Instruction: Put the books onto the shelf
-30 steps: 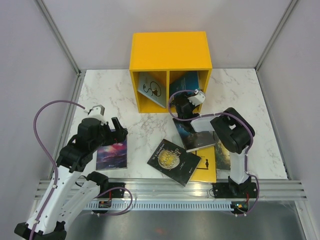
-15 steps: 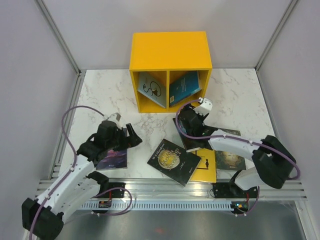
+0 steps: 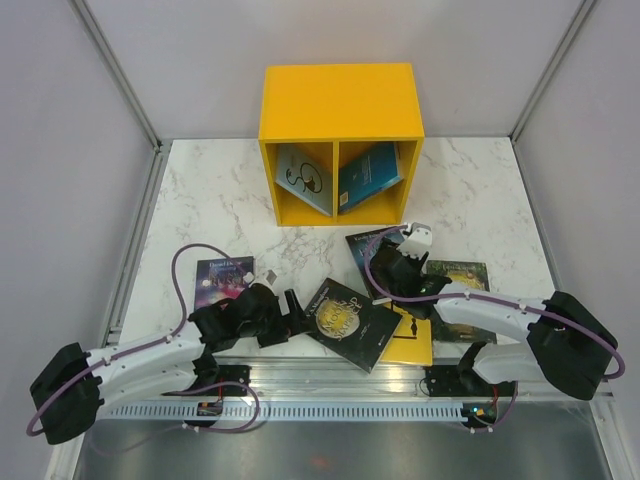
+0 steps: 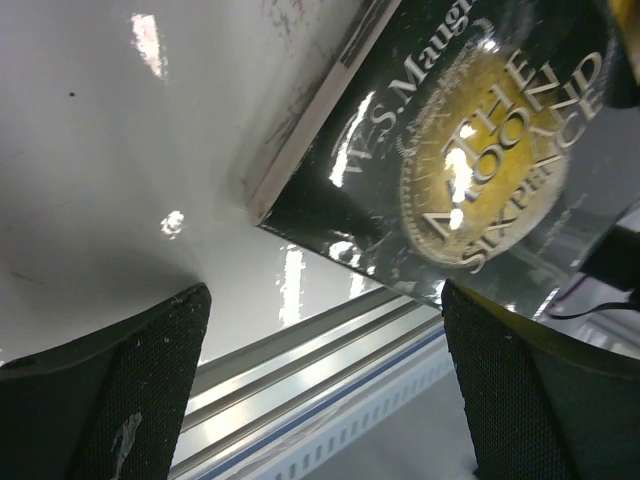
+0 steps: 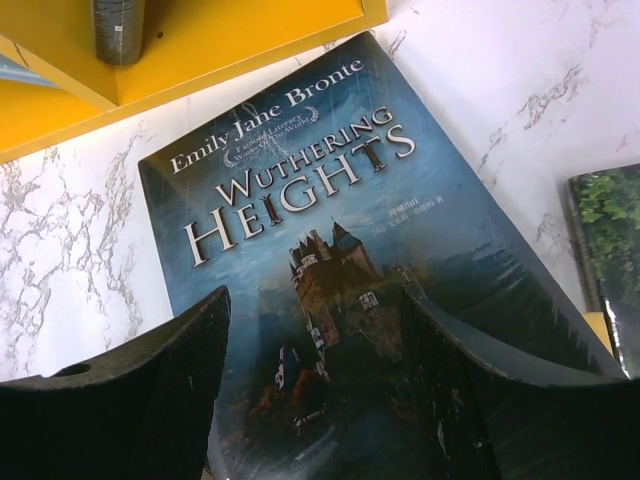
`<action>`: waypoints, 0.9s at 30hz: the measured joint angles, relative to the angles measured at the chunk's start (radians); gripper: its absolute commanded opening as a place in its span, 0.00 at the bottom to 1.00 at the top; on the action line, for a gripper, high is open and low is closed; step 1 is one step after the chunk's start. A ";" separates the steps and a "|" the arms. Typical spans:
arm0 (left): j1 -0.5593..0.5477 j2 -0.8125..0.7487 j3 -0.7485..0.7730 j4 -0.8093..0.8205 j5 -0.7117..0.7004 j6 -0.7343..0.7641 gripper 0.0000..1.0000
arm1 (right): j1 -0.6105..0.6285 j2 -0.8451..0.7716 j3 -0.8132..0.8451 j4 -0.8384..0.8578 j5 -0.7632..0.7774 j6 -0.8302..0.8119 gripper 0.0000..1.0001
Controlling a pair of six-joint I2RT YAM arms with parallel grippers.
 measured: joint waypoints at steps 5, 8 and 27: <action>-0.009 0.021 -0.056 0.155 -0.008 -0.100 1.00 | 0.000 0.011 -0.002 0.018 -0.002 0.006 0.71; -0.014 0.083 -0.060 0.262 -0.011 -0.132 1.00 | 0.000 0.031 -0.003 0.051 -0.001 0.015 0.70; 0.106 0.402 0.052 0.519 -0.024 -0.089 1.00 | 0.110 0.059 -0.107 0.285 0.105 0.166 0.68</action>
